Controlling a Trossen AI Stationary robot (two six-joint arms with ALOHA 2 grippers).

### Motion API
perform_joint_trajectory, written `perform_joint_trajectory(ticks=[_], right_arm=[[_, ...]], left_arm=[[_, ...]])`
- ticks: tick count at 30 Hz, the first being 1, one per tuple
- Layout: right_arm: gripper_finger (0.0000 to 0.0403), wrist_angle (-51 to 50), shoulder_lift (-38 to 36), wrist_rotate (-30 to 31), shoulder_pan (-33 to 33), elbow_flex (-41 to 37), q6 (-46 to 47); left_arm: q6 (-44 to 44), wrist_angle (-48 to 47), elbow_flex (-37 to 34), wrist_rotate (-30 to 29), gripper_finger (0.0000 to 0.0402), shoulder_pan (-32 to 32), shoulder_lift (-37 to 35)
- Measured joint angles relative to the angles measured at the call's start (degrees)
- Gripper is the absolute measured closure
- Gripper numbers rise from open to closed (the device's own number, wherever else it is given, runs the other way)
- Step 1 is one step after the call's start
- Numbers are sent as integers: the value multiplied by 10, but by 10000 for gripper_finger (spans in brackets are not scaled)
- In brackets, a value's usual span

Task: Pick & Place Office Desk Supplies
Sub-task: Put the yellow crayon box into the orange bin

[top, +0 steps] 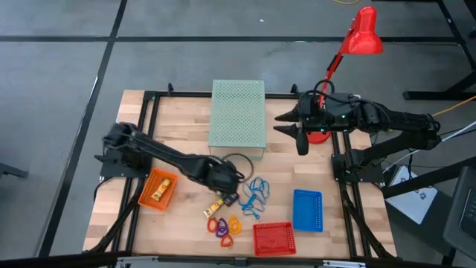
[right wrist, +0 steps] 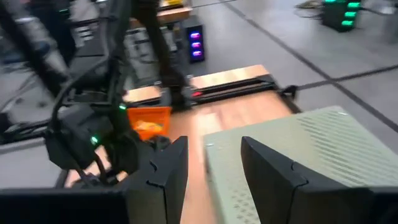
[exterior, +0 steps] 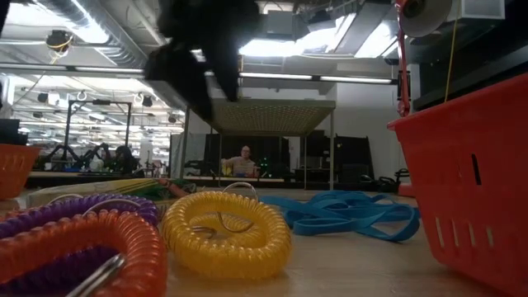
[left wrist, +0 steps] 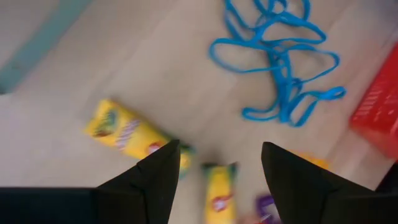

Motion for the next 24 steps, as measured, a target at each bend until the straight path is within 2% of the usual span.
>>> perform_joint_trajectory(ticks=[4, 8, 16, 24], right_arm=[[237, 5, 0, -23, -3, 0, -11], [223, 7, 0, -34, -3, 0, -16], [200, 18, 0, -32, -3, 0, -20], [196, 29, 0, -32, -2, 0, -18]], left_arm=[[-25, -75, 80, 3, 176, -12, 60], [-55, -160, 128, 6, 173, -37, 76], [-154, -160, 113, 6, 173, -120, 94], [-167, -142, 113, 7, 173, -103, 115]])
